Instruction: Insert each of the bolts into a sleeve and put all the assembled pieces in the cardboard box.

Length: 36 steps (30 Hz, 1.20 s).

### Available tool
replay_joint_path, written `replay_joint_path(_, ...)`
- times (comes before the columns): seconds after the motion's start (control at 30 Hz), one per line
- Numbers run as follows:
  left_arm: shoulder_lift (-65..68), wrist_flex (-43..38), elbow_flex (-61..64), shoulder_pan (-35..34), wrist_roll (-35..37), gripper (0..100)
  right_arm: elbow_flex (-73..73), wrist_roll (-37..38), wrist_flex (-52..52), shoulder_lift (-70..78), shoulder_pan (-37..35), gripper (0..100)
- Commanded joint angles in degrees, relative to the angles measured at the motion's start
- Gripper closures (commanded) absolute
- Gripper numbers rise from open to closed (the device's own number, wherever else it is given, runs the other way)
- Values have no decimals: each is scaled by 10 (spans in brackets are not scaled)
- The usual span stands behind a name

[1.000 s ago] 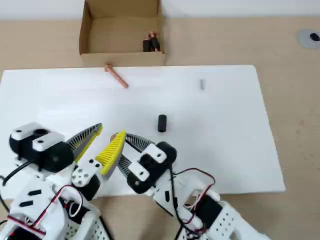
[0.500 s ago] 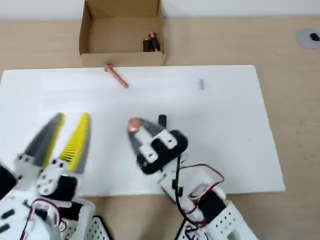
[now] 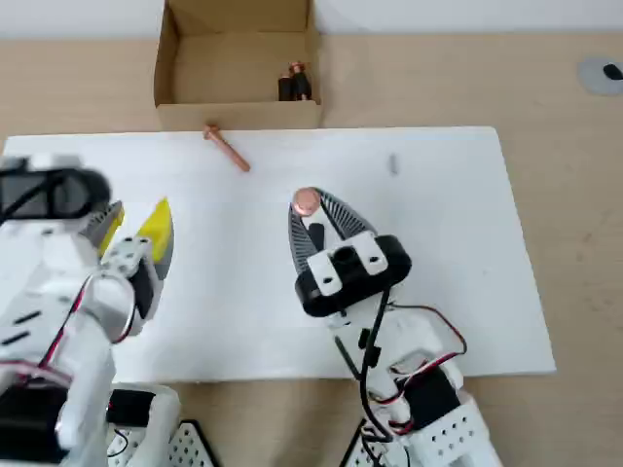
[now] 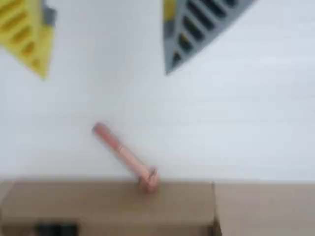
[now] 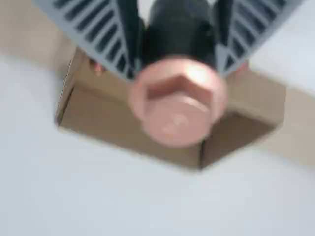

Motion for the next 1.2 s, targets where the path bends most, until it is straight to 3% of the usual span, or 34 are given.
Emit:
replay_joint_path(0.0,15,-6,47,-8,-43,860,-132,-6,-69,124,22,989)
replay_joint_path(0.4,14,-18,171,-11,-83,861,-521,-101,-83,638,44,989)
replay_joint_path(0.6,14,-18,213,-12,-133,861,-641,-102,-91,793,52,989)
replay_joint_path(0.9,14,-19,230,-13,-131,861,-750,-102,-294,1018,97,989)
replay_joint_path(1.17,14,-22,231,-13,-135,861,-916,-131,-300,1214,119,989)
